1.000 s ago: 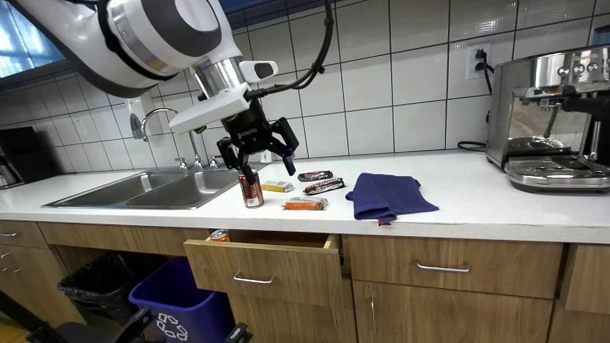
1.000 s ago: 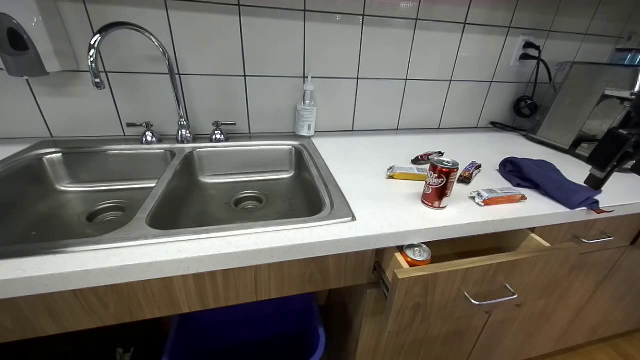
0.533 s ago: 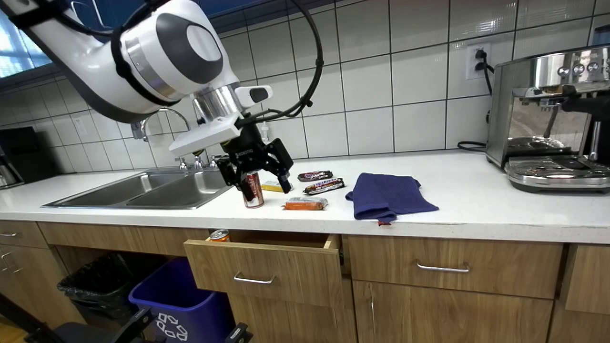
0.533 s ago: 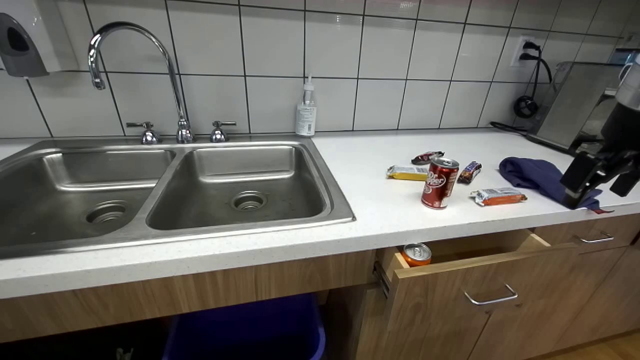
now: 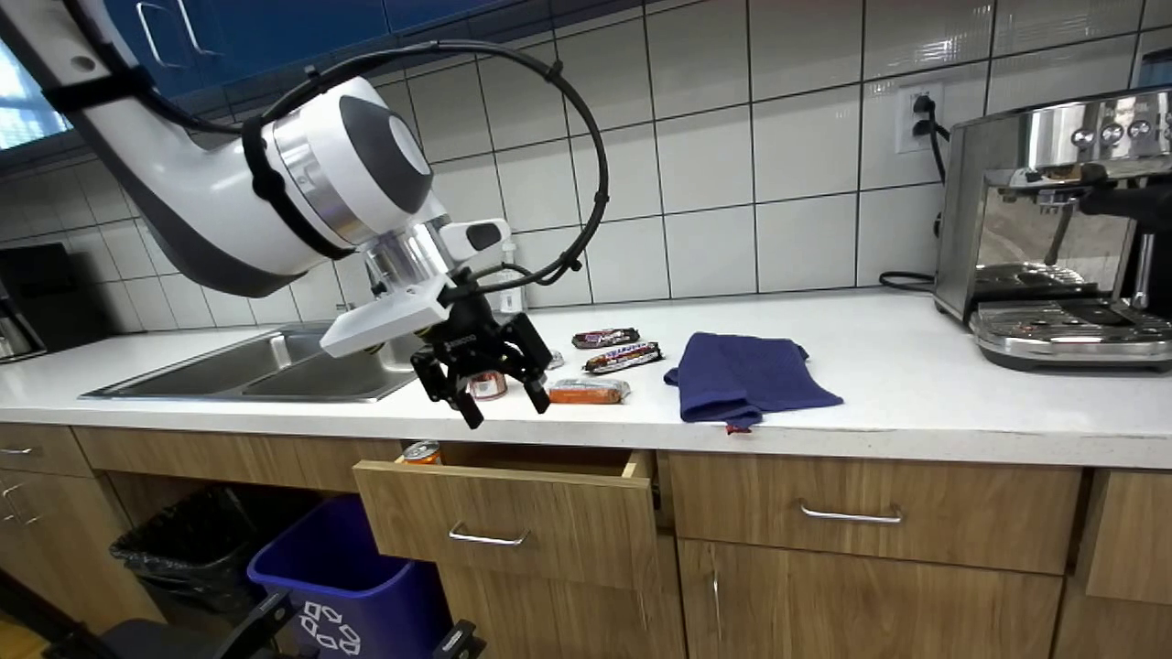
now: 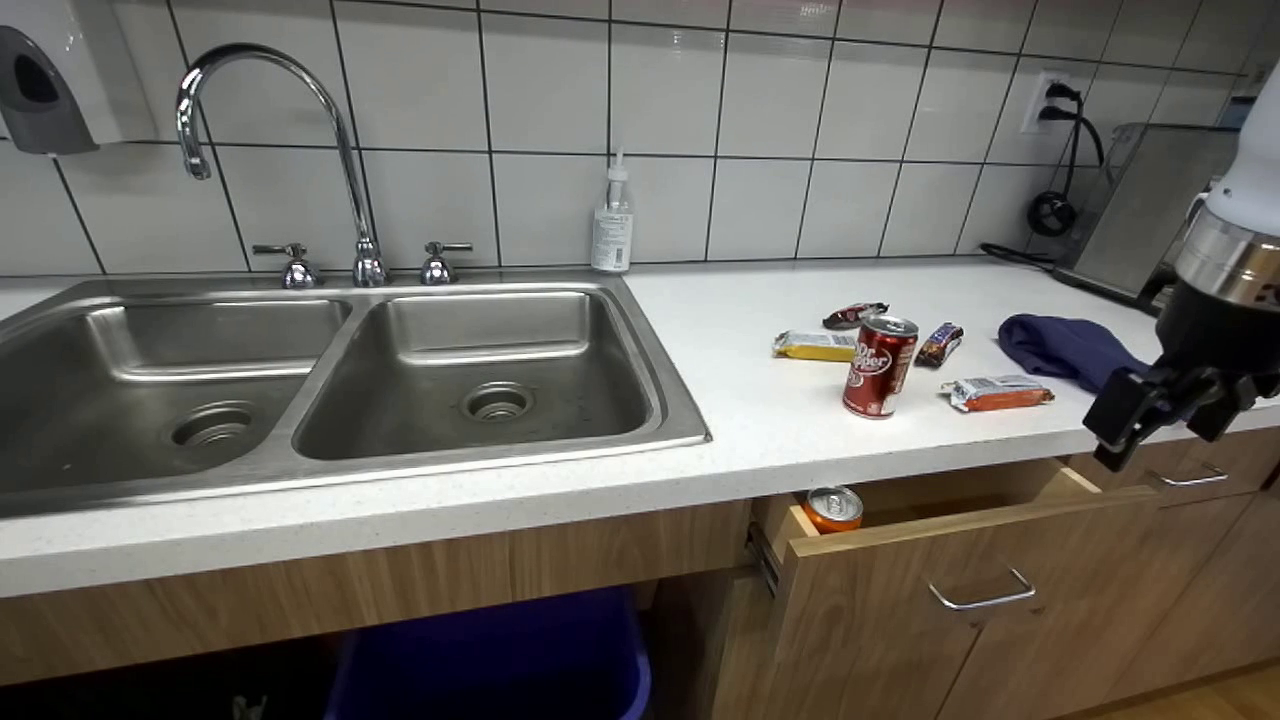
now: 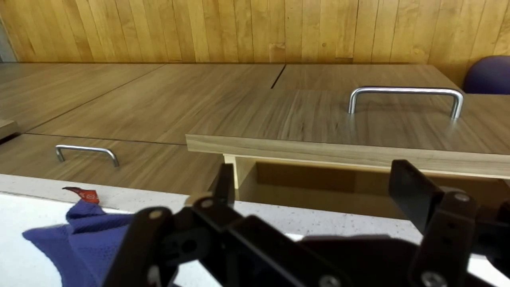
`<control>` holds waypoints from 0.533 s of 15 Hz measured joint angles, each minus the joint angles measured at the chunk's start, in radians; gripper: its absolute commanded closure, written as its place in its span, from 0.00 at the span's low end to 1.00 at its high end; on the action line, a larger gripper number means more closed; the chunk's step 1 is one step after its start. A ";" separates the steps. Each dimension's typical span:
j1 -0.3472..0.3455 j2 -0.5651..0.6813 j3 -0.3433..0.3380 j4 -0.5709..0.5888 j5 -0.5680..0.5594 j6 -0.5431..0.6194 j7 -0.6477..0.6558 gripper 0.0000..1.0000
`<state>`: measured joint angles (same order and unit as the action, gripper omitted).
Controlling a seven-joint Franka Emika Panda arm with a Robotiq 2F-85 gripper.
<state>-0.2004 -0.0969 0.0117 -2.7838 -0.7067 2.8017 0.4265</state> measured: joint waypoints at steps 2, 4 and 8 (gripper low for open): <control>0.000 0.025 0.000 0.000 -0.058 0.022 0.052 0.00; 0.000 0.047 0.000 0.000 -0.105 0.041 0.093 0.00; 0.003 0.087 0.000 0.004 -0.154 0.083 0.147 0.00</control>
<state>-0.1970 -0.0100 0.0119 -2.7797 -0.8604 2.8846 0.5737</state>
